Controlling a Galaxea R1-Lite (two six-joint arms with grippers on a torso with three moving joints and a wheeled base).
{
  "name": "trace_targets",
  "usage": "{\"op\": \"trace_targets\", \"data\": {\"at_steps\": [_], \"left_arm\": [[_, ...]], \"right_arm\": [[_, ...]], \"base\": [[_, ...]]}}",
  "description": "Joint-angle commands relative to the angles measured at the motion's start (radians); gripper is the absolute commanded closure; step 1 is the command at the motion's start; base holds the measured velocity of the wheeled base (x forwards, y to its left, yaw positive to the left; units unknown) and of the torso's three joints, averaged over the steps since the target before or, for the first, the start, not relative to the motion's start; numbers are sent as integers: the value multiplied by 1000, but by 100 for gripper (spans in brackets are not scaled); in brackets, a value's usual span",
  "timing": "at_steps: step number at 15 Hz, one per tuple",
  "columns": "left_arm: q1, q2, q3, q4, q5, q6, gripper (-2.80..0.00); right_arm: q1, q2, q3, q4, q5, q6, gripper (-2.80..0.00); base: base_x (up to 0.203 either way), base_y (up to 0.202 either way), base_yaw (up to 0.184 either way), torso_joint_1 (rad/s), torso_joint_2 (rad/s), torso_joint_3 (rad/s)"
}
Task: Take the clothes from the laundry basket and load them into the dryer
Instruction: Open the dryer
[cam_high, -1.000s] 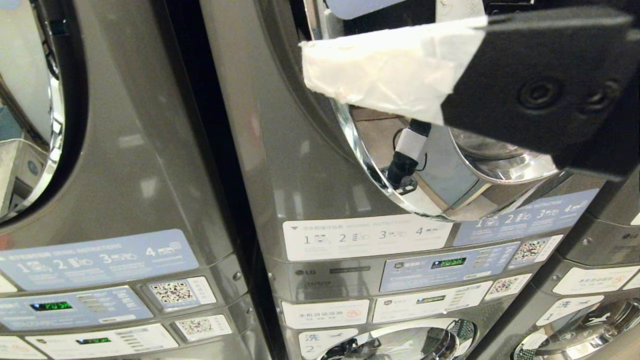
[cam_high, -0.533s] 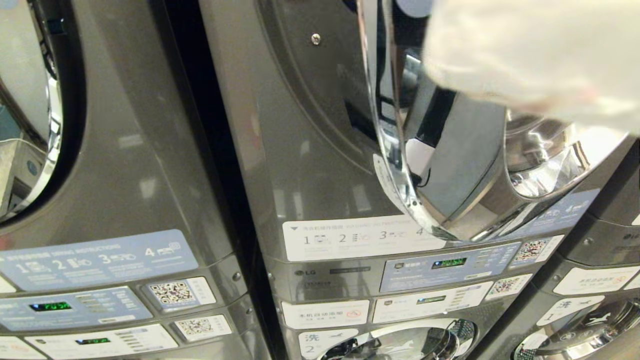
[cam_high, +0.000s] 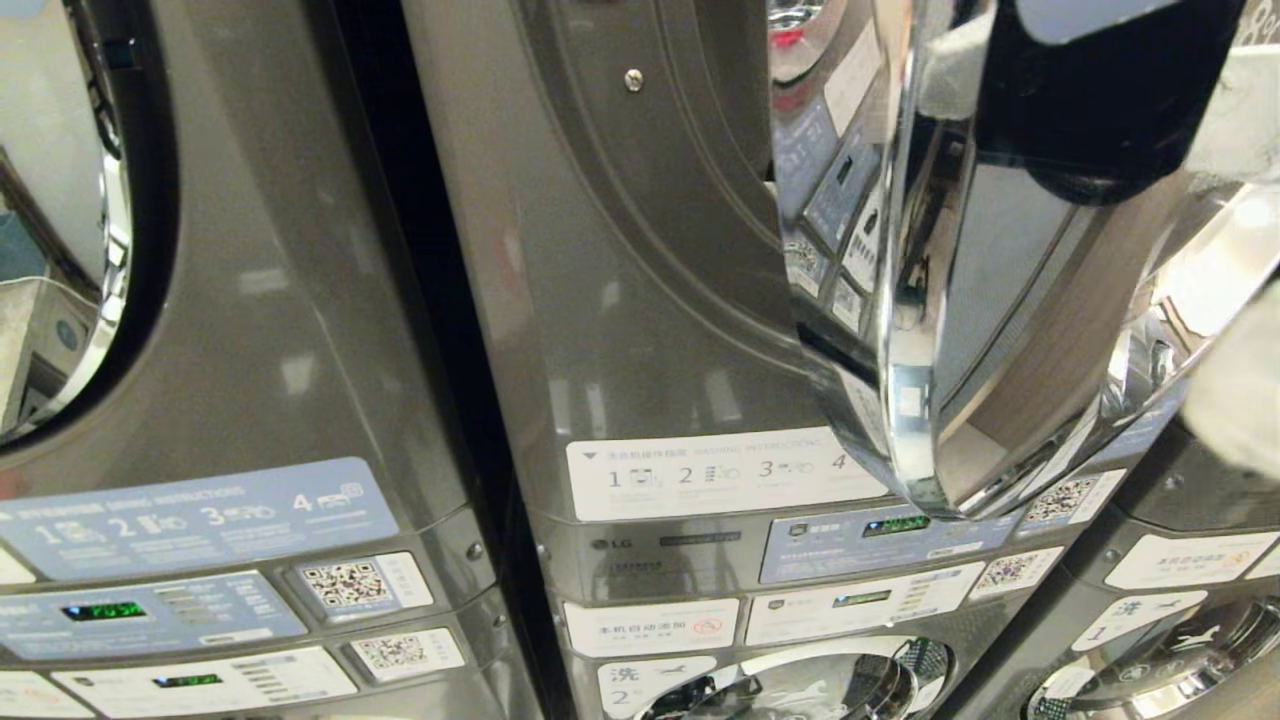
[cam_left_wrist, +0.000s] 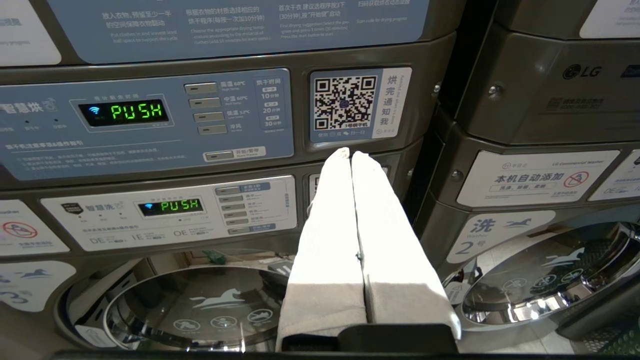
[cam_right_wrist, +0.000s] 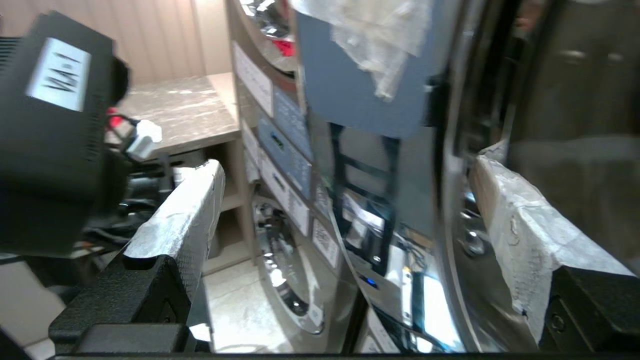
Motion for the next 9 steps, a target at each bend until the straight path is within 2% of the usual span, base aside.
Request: {"op": "trace_targets", "data": {"at_steps": [1, 3, 9], "left_arm": [[0, 0, 2, 0, 0, 0, 0], [0, 0, 2, 0, 0, 0, 0], [0, 0, 2, 0, 0, 0, 0]], "right_arm": [[-1, -24, 14, -3, -30, -3, -280], [-1, -37, 18, -4, -66, -3, -280], [-1, -90, 6, -7, -249, -19, -280]], "base": [[0, 0, 0, 0, 0, 0], [0, 0, 0, 0, 0, 0], [0, 0, 0, 0, 0, 0]]}}
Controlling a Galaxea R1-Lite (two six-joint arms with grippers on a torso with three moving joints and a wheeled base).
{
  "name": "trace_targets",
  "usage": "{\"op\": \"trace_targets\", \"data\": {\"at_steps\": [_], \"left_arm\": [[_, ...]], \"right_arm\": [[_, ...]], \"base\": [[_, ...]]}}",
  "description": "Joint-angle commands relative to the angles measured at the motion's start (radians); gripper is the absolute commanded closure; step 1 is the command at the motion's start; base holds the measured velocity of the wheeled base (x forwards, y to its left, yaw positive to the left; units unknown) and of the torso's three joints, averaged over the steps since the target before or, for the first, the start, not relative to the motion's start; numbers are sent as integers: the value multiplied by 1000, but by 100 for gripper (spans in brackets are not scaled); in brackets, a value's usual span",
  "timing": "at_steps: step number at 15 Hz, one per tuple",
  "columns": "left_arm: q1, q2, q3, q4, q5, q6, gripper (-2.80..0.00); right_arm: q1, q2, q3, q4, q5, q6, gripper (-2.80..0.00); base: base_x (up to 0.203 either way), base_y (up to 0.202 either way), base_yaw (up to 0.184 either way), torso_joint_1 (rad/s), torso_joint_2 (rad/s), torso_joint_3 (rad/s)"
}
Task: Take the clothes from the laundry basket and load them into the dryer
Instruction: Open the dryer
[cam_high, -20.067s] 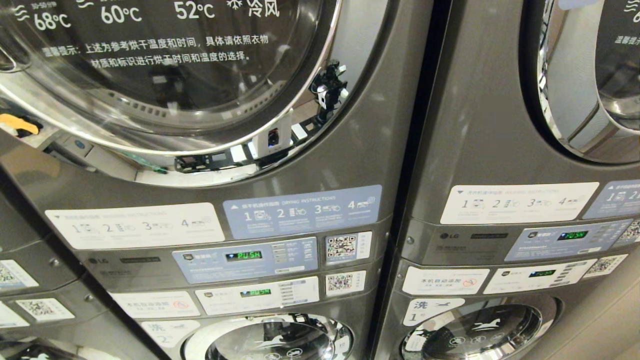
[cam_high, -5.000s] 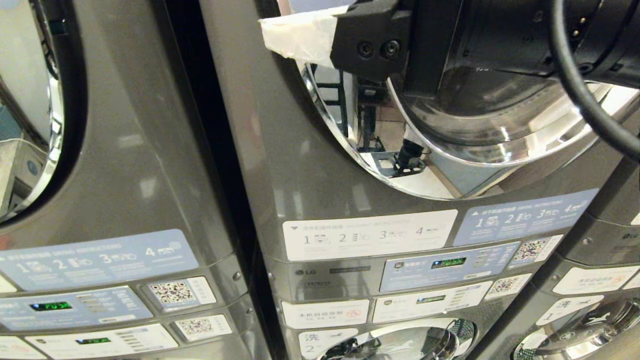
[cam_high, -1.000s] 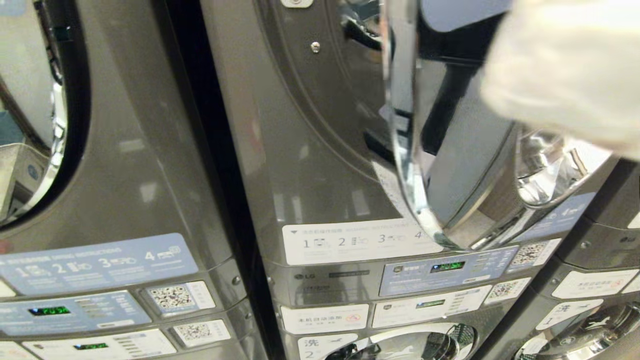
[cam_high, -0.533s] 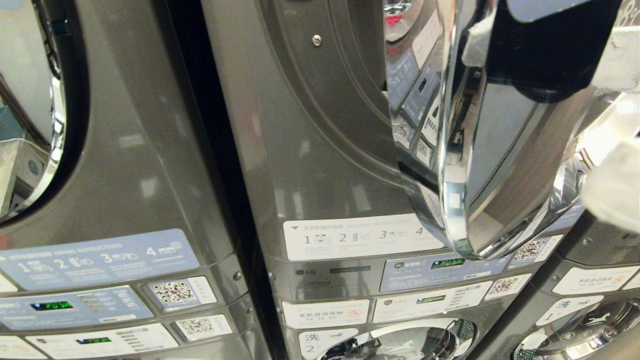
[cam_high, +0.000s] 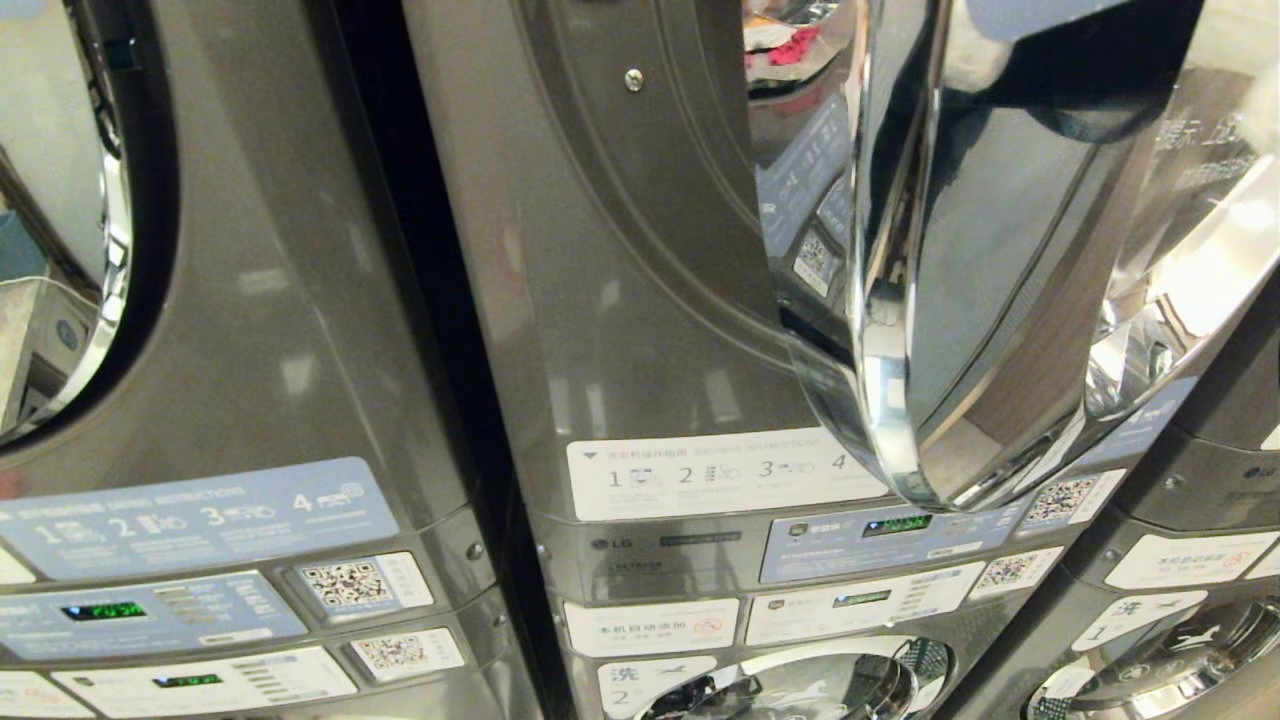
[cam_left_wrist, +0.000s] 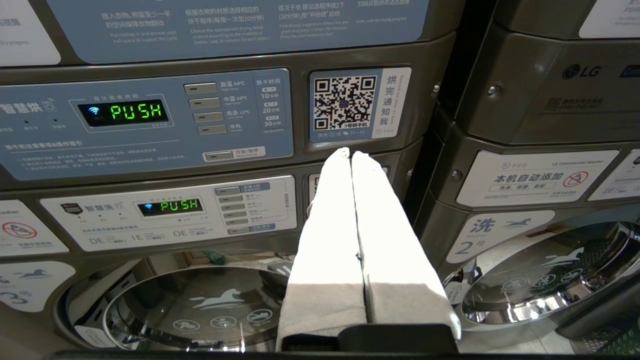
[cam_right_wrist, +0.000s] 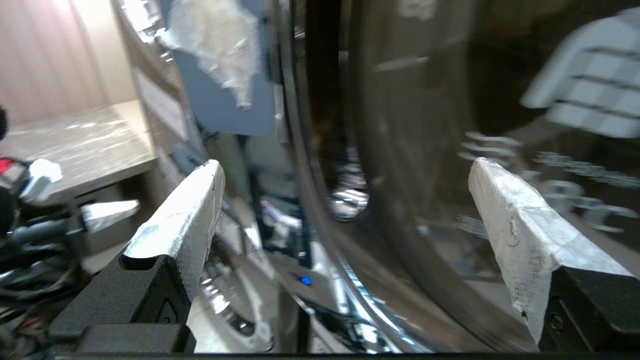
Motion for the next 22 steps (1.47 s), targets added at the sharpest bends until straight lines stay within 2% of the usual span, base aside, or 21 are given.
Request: {"op": "trace_targets", "data": {"at_steps": [1, 4, 6, 9, 13, 15, 18, 20, 22], "left_arm": [[0, 0, 2, 0, 1, 0, 0], [0, 0, 2, 0, 1, 0, 0], [0, 0, 2, 0, -1, 0, 0], [0, 0, 2, 0, 1, 0, 0], [0, 0, 2, 0, 1, 0, 0], [0, 0, 2, 0, 1, 0, 0], [0, 1, 2, 0, 1, 0, 0], [0, 0, 2, 0, 1, 0, 0], [0, 0, 2, 0, 0, 0, 0]], "right_arm": [[0, -44, 12, 2, -27, -9, -280], [0, -138, 81, 16, -35, -18, -280], [1, -196, 102, 92, -26, -20, -280], [0, -303, 186, 170, 58, -30, -280], [-24, -466, 420, 220, 175, -33, -280], [-118, -511, 520, 223, 258, -29, -280], [-332, -578, 666, 225, 421, -28, -280], [-492, -629, 762, 228, 475, -29, -280], [-666, -655, 826, 229, 492, -30, -280]], "base": [[0, 0, 0, 0, 0, 0], [0, 0, 0, 0, 0, 0], [0, 0, 0, 0, 0, 0], [0, 0, 0, 0, 0, 0], [0, 0, 0, 0, 0, 0], [0, 0, 0, 0, 0, 0], [0, 0, 0, 0, 0, 0], [0, 0, 0, 0, 0, 0], [0, 0, 0, 0, 0, 0]]}}
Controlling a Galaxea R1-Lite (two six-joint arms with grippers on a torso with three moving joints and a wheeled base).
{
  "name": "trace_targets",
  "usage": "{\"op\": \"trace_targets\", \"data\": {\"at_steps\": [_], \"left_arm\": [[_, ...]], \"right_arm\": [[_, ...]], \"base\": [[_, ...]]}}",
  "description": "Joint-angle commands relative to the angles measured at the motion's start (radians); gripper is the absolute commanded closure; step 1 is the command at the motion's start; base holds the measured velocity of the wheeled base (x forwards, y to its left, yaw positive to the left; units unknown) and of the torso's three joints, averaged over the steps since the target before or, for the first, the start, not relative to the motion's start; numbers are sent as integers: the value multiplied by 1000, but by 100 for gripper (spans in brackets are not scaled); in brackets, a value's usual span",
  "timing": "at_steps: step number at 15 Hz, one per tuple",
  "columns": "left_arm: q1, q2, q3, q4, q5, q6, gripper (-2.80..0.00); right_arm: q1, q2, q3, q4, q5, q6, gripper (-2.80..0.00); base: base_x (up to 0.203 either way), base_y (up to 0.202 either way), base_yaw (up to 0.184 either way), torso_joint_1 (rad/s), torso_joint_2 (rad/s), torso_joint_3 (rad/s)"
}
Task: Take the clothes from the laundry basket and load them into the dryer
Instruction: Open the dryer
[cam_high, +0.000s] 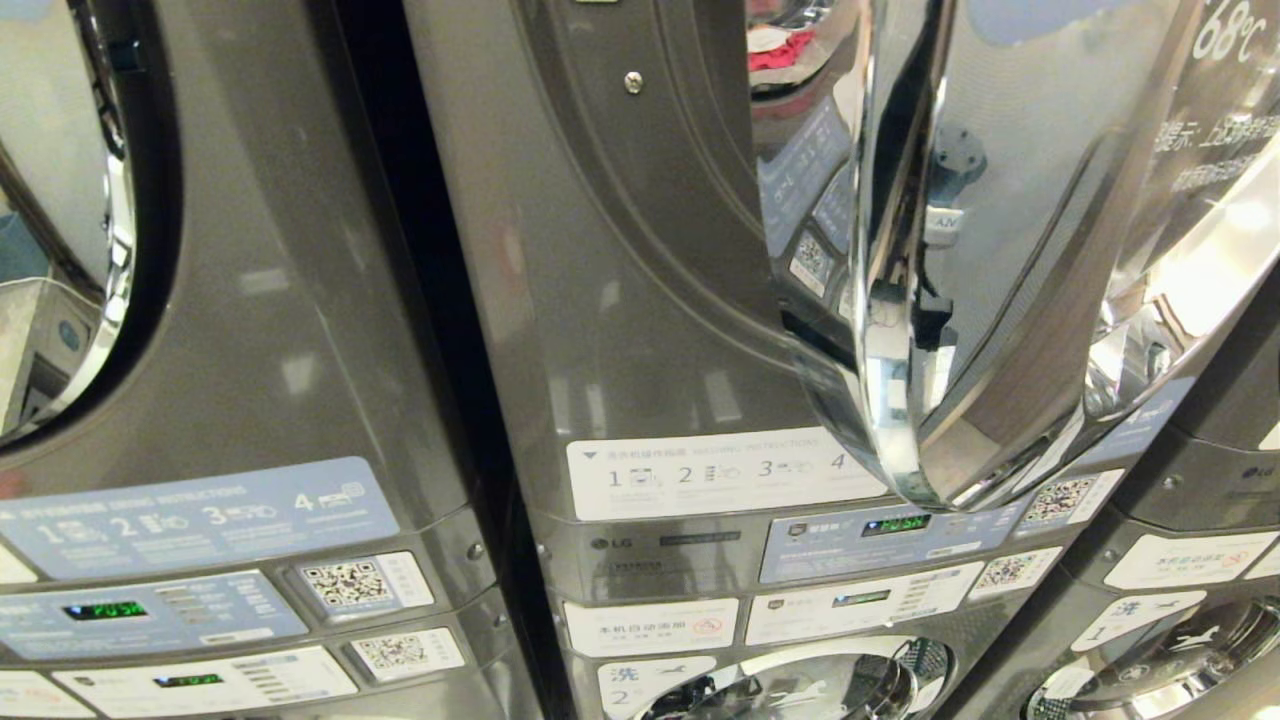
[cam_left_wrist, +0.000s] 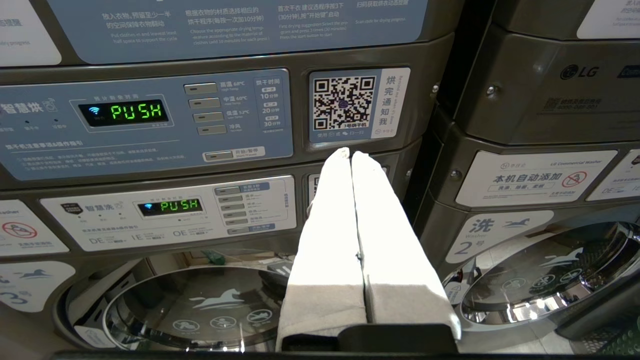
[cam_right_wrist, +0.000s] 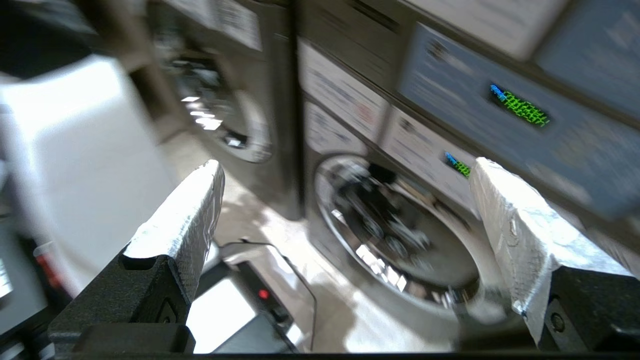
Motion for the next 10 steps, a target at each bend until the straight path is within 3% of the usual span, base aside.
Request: {"op": "trace_targets", "data": {"at_steps": [1, 5, 6, 8, 10], "left_arm": [[0, 0, 2, 0, -1, -1, 0], [0, 0, 2, 0, 1, 0, 0], [0, 2, 2, 0, -1, 0, 0], [0, 0, 2, 0, -1, 0, 0], [0, 0, 2, 0, -1, 0, 0]], "right_arm": [[-181, -42, 64, 1, 7, -1, -280], [-597, -144, 195, 1, 27, -9, -280], [-657, -195, 262, -11, 17, -25, -280], [-685, -221, 368, -126, -66, -61, -280], [-677, -220, 377, -140, -90, -18, -280]], "base": [[0, 0, 0, 0, 0, 0], [0, 0, 0, 0, 0, 0], [0, 0, 0, 0, 0, 0], [0, 0, 0, 0, 0, 0], [0, 0, 0, 0, 0, 0]]}}
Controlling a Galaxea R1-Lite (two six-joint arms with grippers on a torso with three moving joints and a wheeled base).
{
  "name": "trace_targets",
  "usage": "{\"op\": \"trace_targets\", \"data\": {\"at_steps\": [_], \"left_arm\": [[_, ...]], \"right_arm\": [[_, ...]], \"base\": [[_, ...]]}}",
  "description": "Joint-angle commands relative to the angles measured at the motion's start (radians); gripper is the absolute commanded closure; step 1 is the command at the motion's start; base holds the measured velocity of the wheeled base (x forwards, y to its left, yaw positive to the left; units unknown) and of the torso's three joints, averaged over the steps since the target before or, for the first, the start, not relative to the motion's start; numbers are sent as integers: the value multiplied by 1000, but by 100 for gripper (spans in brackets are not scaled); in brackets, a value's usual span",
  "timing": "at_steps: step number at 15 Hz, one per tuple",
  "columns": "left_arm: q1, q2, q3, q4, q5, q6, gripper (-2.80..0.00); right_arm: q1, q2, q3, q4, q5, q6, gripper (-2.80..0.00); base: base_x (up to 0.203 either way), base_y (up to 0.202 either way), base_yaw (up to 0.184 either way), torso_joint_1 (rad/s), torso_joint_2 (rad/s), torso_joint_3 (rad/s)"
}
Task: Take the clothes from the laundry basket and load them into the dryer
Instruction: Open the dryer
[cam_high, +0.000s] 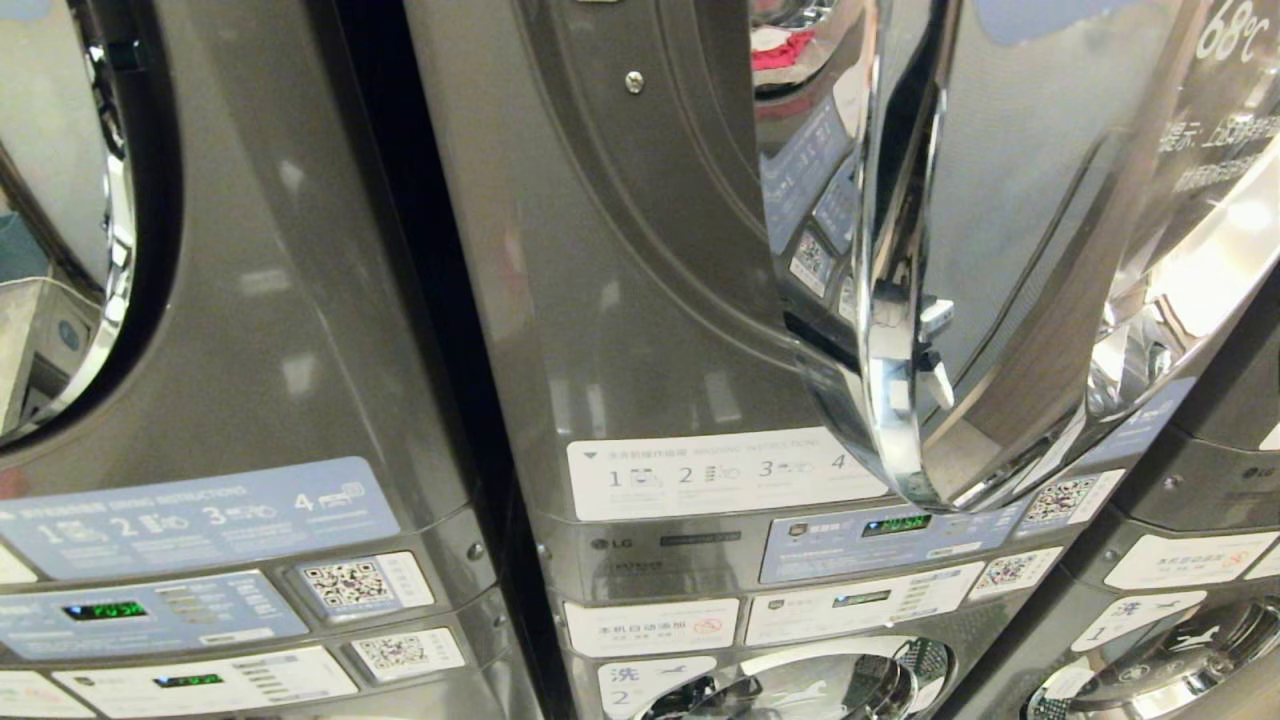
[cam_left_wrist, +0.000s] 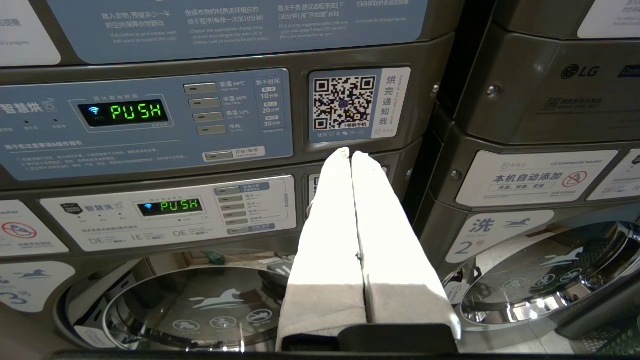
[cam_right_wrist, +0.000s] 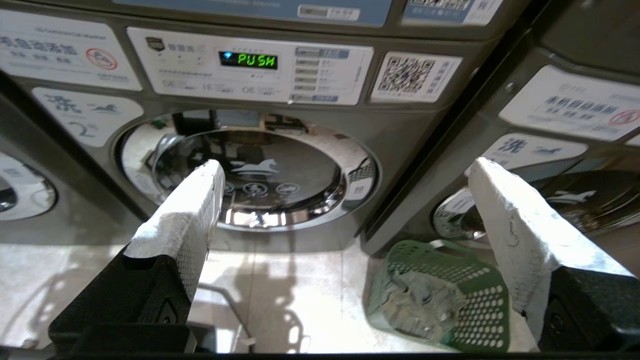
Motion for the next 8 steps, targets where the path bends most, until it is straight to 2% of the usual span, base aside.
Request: {"op": "trace_targets", "data": {"at_steps": [1, 2, 4, 5, 8], "left_arm": [[0, 0, 2, 0, 0, 0, 0], [0, 0, 2, 0, 0, 0, 0], [0, 1, 2, 0, 0, 0, 0], [0, 2, 2, 0, 0, 0, 0], [0, 2, 2, 0, 0, 0, 0]], "right_arm": [[33, -3, 11, 10, -2, 13, -280], [73, 9, 8, 17, -8, 16, -280], [121, -35, 4, 95, -87, 16, -280], [132, -76, -4, 141, -115, 27, -280], [118, -278, -11, 158, -127, 29, -280]], "base": [[0, 0, 0, 0, 0, 0], [0, 0, 0, 0, 0, 0], [0, 0, 0, 0, 0, 0], [0, 0, 0, 0, 0, 0], [0, 0, 0, 0, 0, 0]]}}
